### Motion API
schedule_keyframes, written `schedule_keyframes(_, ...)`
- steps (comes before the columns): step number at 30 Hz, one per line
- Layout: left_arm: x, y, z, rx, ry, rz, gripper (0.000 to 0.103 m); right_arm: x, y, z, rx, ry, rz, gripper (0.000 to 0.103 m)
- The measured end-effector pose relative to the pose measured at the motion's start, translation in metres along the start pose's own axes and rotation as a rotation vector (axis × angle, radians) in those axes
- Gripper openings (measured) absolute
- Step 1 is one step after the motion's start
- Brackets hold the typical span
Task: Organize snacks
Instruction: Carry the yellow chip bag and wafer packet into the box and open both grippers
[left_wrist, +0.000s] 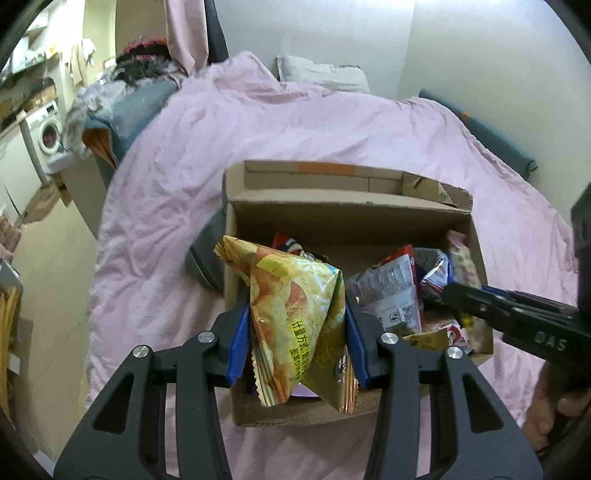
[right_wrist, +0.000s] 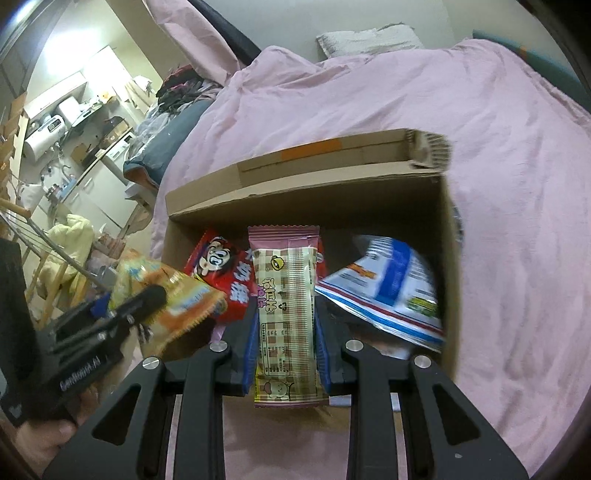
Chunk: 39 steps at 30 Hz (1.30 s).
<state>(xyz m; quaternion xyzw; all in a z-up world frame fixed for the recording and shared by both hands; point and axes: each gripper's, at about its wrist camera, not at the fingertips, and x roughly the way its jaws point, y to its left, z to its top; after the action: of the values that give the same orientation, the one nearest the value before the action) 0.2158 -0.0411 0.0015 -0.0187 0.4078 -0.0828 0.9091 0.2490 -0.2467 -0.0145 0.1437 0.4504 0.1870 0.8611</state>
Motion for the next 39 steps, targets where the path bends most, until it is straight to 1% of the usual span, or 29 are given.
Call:
schedule_keyframes(4, 0.007, -0.001, -0.002, 0.016, 0.005, 0.008, 0.041, 0.016, -0.002, 0.006, 0.044, 0.015, 0.019, 0.028)
schedule_keyframes(7, 0.014, 0.001, 0.0, 0.002, 0.023, -0.002, 0.041, 0.024, -0.003, 0.009, 0.084, 0.025, 0.049, 0.028)
schedule_keyframes(12, 0.018, 0.003, 0.003, -0.009, 0.018, -0.009, 0.041, 0.033, -0.006, 0.006, 0.111, 0.046, 0.052, 0.028)
schedule_keyframes(19, 0.019, -0.003, 0.003, 0.023, 0.009, -0.006, 0.042, 0.036, -0.007, 0.006, 0.112, 0.055, 0.05, 0.028)
schedule_keyframes(29, 0.02, -0.003, 0.002, 0.022, 0.016, 0.0, 0.042, 0.037, -0.01, 0.002, 0.118, 0.069, 0.049, 0.028)
schedule_keyframes(32, 0.02, -0.003, 0.002, 0.02, 0.017, -0.001, 0.044, 0.035, -0.009, 0.002, 0.117, 0.067, 0.055, 0.028)
schedule_keyframes(33, 0.02, -0.002, 0.003, 0.021, 0.017, 0.0, 0.047, 0.035, -0.009, 0.002, 0.118, 0.065, 0.057, 0.028)
schedule_keyframes(34, 0.02, -0.003, 0.002, 0.022, 0.014, 0.003, 0.055, 0.034, -0.01, 0.002, 0.12, 0.061, 0.061, 0.029)
schedule_keyframes(35, 0.019, -0.003, 0.003, 0.022, 0.008, 0.01, 0.059, 0.033, -0.01, 0.002, 0.122, 0.057, 0.063, 0.029)
schedule_keyframes(36, 0.018, -0.002, 0.003, 0.022, 0.002, 0.011, 0.067, 0.033, -0.01, 0.002, 0.124, 0.054, 0.067, 0.031)
schedule_keyframes(37, 0.016, -0.002, 0.003, 0.022, -0.005, 0.011, 0.071, 0.031, -0.011, 0.002, 0.128, 0.05, 0.074, 0.031)
schedule_keyframes(39, 0.014, -0.001, 0.004, 0.024, -0.009, 0.002, 0.077, 0.029, -0.011, 0.003, 0.128, 0.042, 0.085, 0.031)
